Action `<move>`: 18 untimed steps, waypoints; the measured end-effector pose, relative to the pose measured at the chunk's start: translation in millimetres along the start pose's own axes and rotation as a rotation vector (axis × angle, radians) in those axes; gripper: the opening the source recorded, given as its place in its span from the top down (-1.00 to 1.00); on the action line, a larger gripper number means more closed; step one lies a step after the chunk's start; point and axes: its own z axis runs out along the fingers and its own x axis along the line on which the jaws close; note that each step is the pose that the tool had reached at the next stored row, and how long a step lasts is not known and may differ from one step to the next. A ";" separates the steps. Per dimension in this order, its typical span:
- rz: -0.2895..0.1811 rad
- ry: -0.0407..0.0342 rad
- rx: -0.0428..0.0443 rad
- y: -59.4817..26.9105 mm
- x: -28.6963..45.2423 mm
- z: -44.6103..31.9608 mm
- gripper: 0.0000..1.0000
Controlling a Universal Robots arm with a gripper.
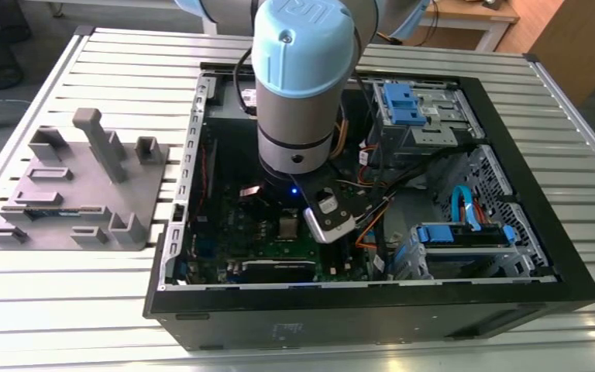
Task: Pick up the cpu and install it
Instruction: 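Place the cpu into insertion slot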
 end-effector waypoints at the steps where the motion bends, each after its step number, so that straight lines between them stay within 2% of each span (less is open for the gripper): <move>1: 0.000 0.0002 0.0003 0.0 0.0 -0.8 0.24; 11: 0.000 0.0002 0.0002 0.0 -0.1 -1.2 0.24; 13: 0.000 0.0002 0.0002 0.0 -0.1 -1.2 0.22; 14: 0.000 0.0003 0.0002 0.0 -0.1 -1.3 0.09; 18: 0.000 0.0003 0.0003 -0.1 -0.1 0.3 0.09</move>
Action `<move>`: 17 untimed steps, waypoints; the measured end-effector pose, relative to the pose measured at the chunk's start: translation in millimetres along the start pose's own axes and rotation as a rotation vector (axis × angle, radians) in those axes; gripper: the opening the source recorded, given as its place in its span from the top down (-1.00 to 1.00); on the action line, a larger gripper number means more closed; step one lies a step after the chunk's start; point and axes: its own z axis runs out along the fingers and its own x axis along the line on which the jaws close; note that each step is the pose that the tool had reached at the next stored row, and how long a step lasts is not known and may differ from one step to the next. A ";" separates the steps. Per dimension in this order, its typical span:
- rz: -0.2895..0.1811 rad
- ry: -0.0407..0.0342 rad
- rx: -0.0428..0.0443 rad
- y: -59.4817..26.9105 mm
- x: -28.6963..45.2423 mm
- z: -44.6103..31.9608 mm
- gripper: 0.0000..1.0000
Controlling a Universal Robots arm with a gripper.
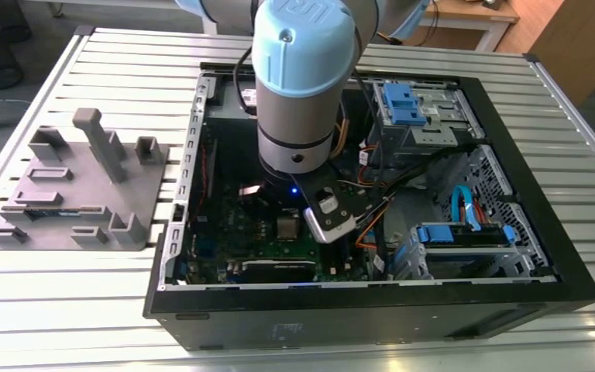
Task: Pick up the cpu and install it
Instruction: 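Place the cpu into insertion slot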
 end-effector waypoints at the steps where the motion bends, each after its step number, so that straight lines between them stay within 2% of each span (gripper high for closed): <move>1: 0.000 0.0000 0.0000 0.0 0.0 0.4 0.09; 17: 0.000 0.0001 0.0003 -0.1 0.1 2.6 0.12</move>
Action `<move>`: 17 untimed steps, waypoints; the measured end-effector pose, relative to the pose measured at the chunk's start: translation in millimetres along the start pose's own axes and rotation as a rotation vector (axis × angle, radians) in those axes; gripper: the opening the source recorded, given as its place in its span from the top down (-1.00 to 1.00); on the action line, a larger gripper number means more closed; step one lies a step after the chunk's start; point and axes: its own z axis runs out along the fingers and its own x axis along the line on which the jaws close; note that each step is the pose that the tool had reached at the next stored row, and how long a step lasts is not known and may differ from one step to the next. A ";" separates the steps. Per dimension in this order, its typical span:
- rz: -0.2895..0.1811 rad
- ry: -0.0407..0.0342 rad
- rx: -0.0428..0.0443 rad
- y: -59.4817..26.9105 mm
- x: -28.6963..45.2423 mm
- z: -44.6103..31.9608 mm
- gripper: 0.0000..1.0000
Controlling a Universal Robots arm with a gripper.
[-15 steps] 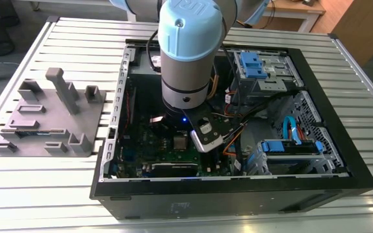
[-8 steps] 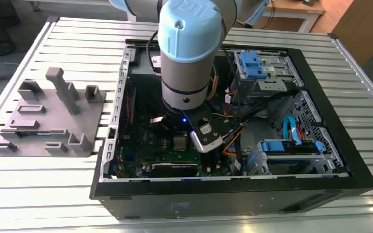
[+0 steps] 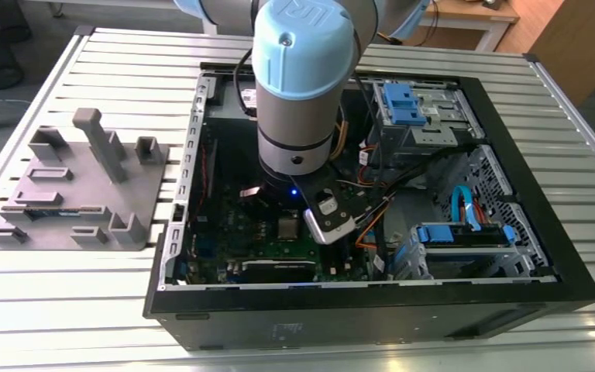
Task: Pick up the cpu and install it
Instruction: 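Place the cpu into insertion slot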
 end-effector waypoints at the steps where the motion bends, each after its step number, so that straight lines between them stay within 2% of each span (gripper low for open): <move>1: 0.000 0.0000 0.0000 0.0 0.0 0.0 0.24; 17: 0.000 -0.0003 -0.0005 0.1 0.0 0.4 0.25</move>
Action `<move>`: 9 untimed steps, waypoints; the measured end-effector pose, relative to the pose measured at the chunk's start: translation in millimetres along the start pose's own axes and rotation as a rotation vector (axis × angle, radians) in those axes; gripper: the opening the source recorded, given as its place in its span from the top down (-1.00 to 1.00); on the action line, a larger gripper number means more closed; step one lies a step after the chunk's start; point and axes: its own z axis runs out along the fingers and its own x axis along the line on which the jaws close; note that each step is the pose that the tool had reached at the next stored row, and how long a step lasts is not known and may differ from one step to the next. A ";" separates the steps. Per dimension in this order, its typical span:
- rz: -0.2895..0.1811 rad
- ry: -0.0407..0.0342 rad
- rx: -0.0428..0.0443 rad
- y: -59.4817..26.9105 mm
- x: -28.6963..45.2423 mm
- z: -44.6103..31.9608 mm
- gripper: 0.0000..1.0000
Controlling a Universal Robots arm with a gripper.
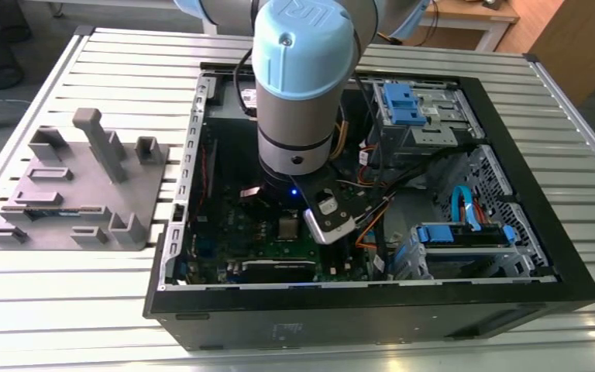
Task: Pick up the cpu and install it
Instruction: 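Place the cpu into insertion slot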
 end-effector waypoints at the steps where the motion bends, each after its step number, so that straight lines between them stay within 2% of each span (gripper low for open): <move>1: 0.000 -0.0002 -0.0002 0.0 -0.1 0.1 0.23; 2: 0.000 0.0000 -0.0004 0.0 0.0 0.2 0.23; 3: 0.000 0.0000 -0.0002 0.0 0.0 0.2 0.11; 9: 0.000 0.0001 0.0001 -0.2 0.0 0.8 0.11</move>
